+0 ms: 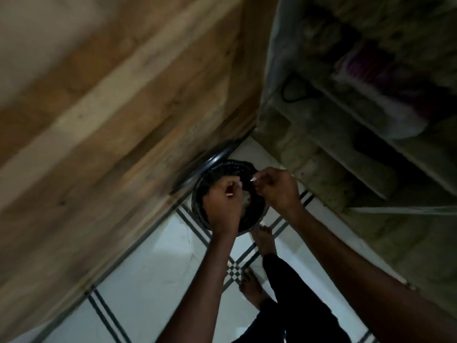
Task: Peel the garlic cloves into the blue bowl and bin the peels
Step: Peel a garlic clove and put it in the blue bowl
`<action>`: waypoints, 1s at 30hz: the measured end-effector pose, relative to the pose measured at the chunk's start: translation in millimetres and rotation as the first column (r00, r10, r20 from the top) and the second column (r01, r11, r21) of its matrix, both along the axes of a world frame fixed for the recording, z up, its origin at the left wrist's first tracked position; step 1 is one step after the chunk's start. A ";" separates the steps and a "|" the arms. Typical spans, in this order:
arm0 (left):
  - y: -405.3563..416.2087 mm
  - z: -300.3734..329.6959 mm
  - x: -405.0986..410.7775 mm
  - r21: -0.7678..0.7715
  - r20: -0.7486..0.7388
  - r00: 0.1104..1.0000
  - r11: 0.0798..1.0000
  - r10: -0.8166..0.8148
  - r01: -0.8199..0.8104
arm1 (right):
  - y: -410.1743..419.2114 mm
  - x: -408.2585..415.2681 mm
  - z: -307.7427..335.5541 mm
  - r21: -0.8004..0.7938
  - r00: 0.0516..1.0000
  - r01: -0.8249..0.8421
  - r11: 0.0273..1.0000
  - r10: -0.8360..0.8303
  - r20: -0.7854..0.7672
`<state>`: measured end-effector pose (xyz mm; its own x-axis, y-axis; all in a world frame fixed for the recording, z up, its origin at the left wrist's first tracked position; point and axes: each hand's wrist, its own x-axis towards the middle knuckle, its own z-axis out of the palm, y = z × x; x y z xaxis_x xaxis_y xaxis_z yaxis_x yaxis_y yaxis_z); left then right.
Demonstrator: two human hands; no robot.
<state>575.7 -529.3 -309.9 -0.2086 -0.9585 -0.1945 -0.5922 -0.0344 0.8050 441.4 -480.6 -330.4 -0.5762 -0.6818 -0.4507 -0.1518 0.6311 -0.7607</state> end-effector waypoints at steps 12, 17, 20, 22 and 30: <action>180.1 319.5 -146.4 0.024 -0.523 0.774 0.901 -0.358 0.433 | 248.2 -117.2 358.5 -0.347 0.921 0.290 0.892 -0.358 -0.153; 289.5 368.7 -229.6 0.033 -0.617 0.625 0.777 -0.479 0.628 | 371.0 -173.9 408.9 -0.402 0.842 0.413 0.817 -0.511 -0.172; 362.2 386.0 -281.8 0.054 -0.656 0.571 0.725 -0.493 0.687 | 451.4 -215.4 422.9 -0.433 0.784 0.494 0.754 -0.601 -0.152; 410.9 389.0 -314.4 0.077 -0.660 0.556 0.691 -0.505 0.719 | 505.2 -244.1 425.8 -0.435 0.753 0.520 0.735 -0.635 -0.174; 579.6 347.7 -443.8 0.180 -0.599 0.553 0.576 -0.579 0.797 | 673.8 -343.8 389.0 -0.354 0.660 0.634 0.687 -0.720 -0.215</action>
<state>131.9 50.2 37.8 -0.9265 -0.3193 -0.1989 -0.1610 -0.1412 0.9768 97.6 193.2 58.6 -0.9942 -0.0978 -0.0456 -0.0056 0.4691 -0.8831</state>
